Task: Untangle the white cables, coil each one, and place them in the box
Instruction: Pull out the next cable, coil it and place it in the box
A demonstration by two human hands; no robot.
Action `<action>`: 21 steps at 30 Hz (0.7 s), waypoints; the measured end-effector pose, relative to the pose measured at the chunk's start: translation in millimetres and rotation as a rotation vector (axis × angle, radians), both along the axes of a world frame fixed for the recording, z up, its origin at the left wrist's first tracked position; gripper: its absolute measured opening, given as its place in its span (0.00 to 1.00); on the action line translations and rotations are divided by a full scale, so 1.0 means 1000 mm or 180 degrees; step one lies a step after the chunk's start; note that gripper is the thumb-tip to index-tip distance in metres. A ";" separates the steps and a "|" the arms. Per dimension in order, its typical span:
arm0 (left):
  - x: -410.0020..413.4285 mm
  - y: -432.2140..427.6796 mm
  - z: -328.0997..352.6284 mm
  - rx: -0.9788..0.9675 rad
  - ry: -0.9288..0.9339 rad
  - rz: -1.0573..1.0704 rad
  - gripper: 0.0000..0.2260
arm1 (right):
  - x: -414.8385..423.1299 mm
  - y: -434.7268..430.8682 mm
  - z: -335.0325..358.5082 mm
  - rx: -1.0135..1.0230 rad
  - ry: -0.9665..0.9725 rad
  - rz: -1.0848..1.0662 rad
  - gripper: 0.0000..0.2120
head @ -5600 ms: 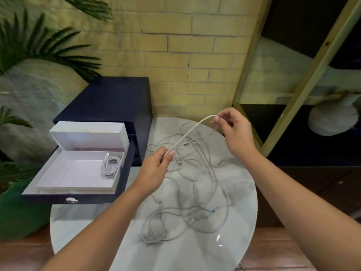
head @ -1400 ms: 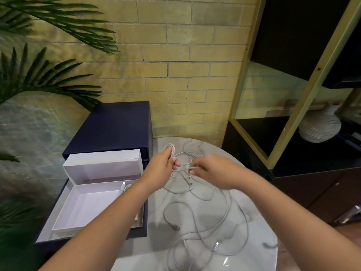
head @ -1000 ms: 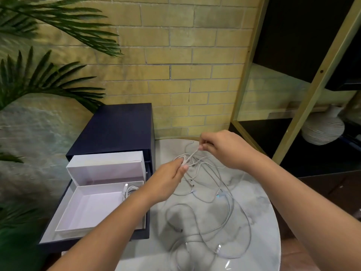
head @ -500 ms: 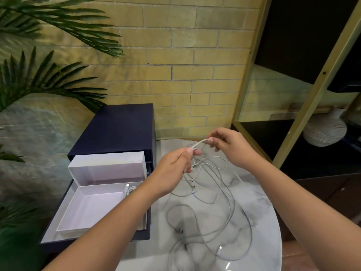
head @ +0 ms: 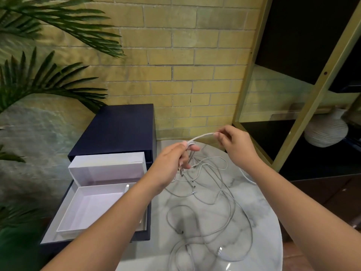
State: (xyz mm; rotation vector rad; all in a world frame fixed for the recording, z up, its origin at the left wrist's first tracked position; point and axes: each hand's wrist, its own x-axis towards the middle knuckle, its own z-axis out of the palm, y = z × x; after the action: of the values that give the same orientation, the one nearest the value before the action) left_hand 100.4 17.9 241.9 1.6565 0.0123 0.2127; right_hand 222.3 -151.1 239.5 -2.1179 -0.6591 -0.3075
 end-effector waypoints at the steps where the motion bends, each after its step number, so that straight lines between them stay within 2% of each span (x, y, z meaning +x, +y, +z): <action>1: 0.000 0.000 0.001 -0.0085 -0.0046 -0.0012 0.24 | 0.002 -0.002 -0.005 -0.0062 0.0176 0.0005 0.07; 5: 0.004 -0.004 0.010 -0.0647 -0.0135 -0.0109 0.17 | -0.004 -0.002 -0.035 -0.0613 0.0962 0.0166 0.12; 9: 0.011 -0.005 0.010 -0.0842 -0.0085 -0.0121 0.13 | -0.028 0.011 -0.051 -0.1247 0.0843 0.0554 0.13; 17: 0.026 0.002 -0.016 -0.0006 0.0043 0.0173 0.17 | -0.063 0.021 -0.040 -0.1826 0.0620 0.1045 0.17; 21: 0.024 0.003 -0.022 0.0545 0.0149 0.0249 0.11 | -0.063 0.018 -0.014 -0.2222 0.0416 0.1138 0.15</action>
State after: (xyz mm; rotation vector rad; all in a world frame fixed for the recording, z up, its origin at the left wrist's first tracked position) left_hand 124.0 21.2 219.5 1.8333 0.0969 0.2396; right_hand 159.5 -132.8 225.5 -2.5690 -1.1677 0.3049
